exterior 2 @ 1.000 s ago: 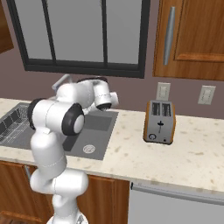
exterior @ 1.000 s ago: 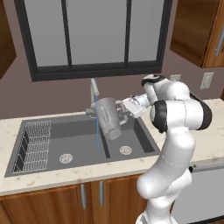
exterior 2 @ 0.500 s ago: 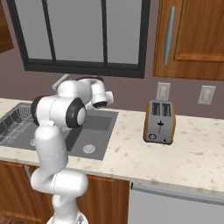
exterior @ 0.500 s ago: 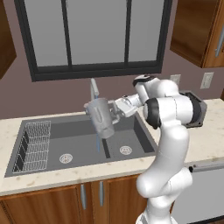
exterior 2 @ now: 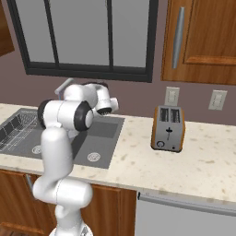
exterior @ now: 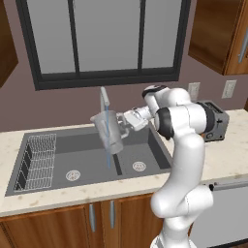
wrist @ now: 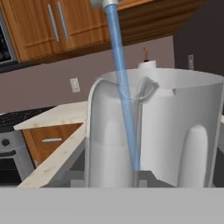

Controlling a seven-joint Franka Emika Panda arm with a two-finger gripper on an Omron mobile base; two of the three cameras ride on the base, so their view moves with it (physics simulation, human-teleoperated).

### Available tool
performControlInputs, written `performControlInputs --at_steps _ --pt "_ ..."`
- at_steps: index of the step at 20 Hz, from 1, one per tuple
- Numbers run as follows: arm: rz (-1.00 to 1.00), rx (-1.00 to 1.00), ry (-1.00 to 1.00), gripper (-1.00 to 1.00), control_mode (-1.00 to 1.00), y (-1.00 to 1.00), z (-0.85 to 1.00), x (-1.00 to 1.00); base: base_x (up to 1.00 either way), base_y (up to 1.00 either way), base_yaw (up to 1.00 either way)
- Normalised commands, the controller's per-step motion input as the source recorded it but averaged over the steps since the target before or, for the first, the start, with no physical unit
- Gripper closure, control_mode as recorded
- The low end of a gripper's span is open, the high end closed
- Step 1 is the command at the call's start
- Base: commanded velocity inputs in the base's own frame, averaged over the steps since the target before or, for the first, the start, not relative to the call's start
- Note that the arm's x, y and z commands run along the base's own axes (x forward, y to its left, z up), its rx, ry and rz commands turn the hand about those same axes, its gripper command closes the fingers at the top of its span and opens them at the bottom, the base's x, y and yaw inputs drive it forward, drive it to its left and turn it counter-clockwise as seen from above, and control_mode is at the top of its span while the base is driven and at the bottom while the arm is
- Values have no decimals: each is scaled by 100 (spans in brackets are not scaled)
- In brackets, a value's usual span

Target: Turn on the sink faucet and place the jug under the water for a few seconds to fill it up.

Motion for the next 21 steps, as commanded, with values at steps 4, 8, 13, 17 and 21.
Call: performControlInputs --at_steps 4,8,13,17,21 --pt "1 0 0 100 -100 3 -19 29 0 0 0" --pt "1 0 0 100 -100 0 -13 28 0 0 0" --pt "1 1 0 100 -100 4 -9 26 0 0 0" --pt "1 1 0 100 -100 6 -9 16 0 0 0" --pt "2 1 0 100 -100 8 -9 10 0 0 0"
